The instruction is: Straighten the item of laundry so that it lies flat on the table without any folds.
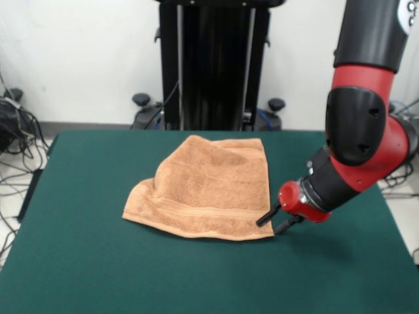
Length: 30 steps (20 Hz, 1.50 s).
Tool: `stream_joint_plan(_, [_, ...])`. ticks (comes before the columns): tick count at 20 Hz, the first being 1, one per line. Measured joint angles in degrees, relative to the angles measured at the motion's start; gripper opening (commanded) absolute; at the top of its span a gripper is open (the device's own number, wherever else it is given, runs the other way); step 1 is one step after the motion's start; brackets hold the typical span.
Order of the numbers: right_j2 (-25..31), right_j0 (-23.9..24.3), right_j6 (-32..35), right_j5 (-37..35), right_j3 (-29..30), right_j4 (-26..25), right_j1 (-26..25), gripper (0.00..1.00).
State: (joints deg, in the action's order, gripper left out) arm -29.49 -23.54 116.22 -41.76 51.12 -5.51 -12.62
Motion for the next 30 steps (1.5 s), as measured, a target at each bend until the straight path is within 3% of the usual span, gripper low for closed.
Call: stream_joint_plan(30, [-2.37, -0.01, 0.00, 0.02, -0.10, -0.21, -1.53, 1.00])
